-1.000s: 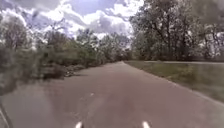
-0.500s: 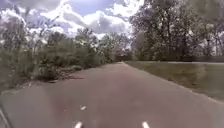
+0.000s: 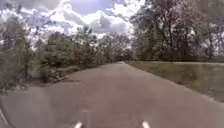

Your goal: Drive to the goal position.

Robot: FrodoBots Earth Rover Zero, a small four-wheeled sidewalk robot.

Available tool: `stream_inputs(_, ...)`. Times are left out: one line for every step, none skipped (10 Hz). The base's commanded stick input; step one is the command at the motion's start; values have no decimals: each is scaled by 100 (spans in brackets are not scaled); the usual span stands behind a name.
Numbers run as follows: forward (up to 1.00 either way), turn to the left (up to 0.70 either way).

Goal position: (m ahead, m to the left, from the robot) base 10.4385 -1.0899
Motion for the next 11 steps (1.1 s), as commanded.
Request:
stream_inputs(100,0)
stream_inputs(100,-17)
stream_inputs(100,-21)
stream_inputs(100,0)
stream_inputs(100,0)
stream_inputs(100,0)
stream_inputs(100,0)
stream_inputs(100,0)
stream_inputs(100,0)
stream_inputs(100,0)
stream_inputs(100,0)
